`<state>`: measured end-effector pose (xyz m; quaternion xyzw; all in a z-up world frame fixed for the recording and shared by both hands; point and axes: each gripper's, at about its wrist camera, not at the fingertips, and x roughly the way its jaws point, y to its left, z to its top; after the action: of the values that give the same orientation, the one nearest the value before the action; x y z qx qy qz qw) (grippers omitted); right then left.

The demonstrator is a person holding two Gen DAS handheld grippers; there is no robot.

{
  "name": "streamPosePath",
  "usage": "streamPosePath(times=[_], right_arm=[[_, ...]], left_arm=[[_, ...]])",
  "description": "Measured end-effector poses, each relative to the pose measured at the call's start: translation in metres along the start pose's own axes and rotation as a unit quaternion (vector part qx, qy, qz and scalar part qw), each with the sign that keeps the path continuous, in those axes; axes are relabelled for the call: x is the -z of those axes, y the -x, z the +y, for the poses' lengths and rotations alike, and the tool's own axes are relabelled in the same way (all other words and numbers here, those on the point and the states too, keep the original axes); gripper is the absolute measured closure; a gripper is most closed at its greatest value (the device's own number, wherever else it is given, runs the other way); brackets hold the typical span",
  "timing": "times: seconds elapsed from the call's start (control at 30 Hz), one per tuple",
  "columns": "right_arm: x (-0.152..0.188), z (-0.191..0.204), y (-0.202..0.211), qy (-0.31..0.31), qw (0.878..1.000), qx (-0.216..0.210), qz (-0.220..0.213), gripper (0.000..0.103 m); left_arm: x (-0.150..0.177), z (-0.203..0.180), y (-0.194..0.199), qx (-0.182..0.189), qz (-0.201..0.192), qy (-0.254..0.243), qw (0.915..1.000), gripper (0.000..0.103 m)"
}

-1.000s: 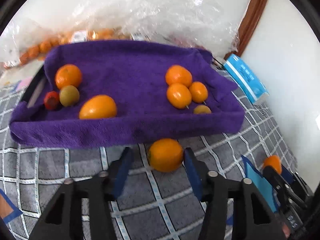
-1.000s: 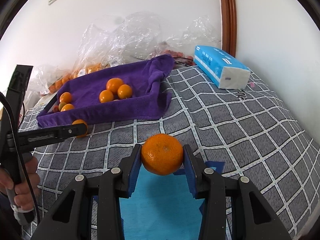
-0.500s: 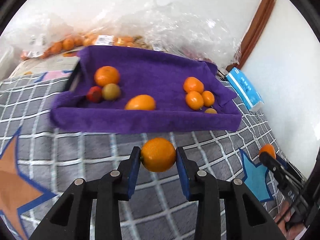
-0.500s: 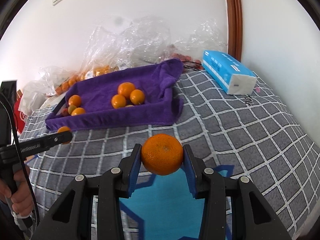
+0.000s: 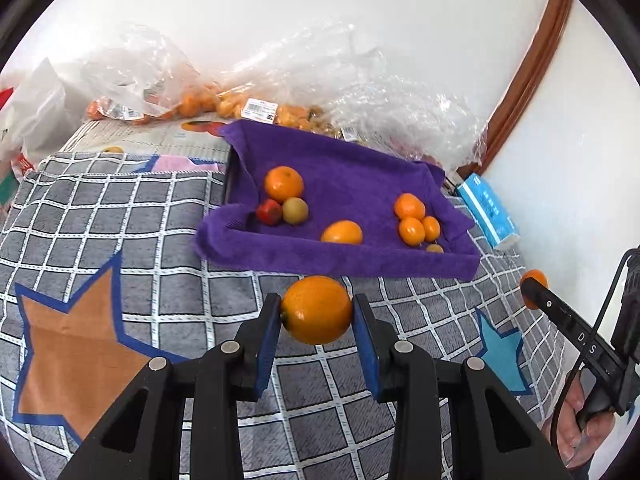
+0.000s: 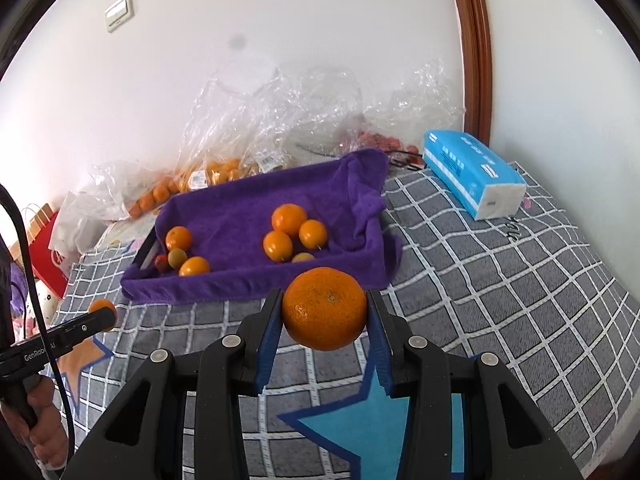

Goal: Organize fruits
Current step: 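Carry both held oranges over the purple towel tray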

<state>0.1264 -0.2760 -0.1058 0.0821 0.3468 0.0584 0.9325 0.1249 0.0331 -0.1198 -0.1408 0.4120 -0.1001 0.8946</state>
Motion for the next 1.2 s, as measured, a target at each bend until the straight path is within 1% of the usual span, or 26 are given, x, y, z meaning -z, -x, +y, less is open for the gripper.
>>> streamPosePath(times=[0.2,0.5,0.8,1.2], right_arm=[[-0.005,0.013,0.008,0.007,1.000,0.003,-0.008,0.062],[-0.014,0.027,0.007,0.012,1.000,0.000,-0.012,0.062],[-0.021,0.032,0.001,0.013,1.000,-0.003,-0.013,0.062],[-0.035,0.035,-0.014,0.014,1.000,-0.007,-0.010,0.062]], left_arm=[[-0.006,0.010,0.011,0.007,-0.009,0.006,0.9999,0.069],[-0.017,0.017,0.022,0.009,-0.025,0.013,0.9996,0.069],[-0.028,0.017,0.021,0.010,-0.029,0.011,0.9995,0.069],[-0.050,0.011,0.012,0.007,-0.031,0.006,0.9995,0.069]])
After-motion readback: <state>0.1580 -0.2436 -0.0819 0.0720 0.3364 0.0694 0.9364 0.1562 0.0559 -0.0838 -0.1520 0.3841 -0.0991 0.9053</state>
